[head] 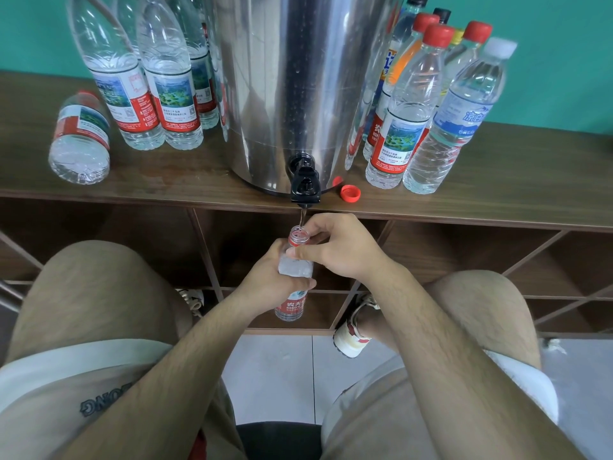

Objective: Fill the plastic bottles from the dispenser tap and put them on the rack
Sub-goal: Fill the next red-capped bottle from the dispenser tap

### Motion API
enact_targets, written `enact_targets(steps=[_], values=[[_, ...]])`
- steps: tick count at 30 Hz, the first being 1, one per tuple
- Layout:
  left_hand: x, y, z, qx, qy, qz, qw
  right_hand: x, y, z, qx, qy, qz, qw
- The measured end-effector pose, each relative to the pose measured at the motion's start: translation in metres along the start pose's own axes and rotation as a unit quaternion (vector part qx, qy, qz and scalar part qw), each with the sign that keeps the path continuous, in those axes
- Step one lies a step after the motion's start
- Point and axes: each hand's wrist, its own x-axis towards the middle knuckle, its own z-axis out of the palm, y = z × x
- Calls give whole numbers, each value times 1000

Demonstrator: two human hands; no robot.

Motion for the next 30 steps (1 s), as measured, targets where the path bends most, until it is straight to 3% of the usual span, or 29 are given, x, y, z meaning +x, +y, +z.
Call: enact_targets(steps=[30], values=[[1,0,1,23,1,-12,1000,0,1,0,-26,-2,-5,1000]])
